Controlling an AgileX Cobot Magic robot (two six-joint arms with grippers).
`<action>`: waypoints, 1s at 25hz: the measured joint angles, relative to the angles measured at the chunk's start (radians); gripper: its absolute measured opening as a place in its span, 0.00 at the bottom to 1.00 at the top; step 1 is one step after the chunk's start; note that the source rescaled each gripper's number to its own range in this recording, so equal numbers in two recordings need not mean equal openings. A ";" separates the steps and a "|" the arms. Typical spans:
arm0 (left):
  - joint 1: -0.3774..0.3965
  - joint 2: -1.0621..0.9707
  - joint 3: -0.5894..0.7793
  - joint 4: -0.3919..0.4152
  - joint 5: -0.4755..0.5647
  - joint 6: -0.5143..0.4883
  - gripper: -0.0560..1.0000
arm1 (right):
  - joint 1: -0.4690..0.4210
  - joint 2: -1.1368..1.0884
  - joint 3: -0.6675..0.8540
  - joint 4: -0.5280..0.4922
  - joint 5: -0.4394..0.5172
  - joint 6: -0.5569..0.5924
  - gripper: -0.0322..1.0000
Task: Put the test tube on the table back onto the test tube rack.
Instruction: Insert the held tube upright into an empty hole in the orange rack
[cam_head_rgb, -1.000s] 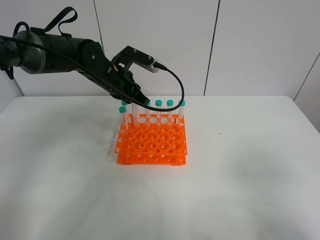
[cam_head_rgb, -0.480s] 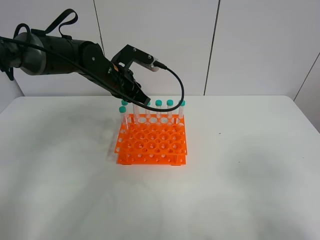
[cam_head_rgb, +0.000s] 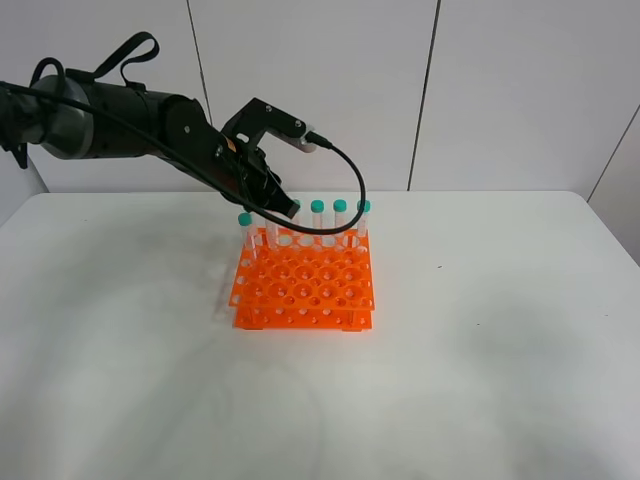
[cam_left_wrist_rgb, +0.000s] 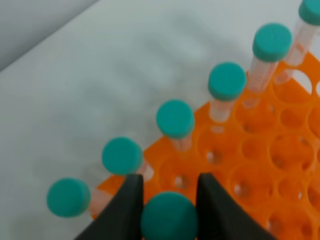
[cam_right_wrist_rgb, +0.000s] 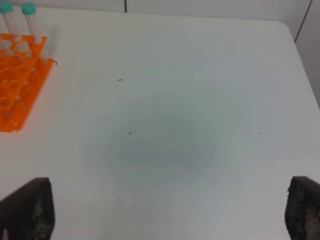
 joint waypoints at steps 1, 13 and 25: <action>0.000 0.000 0.000 0.000 0.000 0.000 0.06 | 0.000 0.000 0.000 0.000 0.000 0.000 1.00; 0.000 0.000 0.001 0.000 -0.022 0.003 0.06 | 0.000 0.000 0.000 0.000 0.000 0.000 1.00; 0.000 0.024 0.003 0.000 -0.028 0.003 0.06 | 0.000 0.000 0.000 0.000 0.000 0.000 1.00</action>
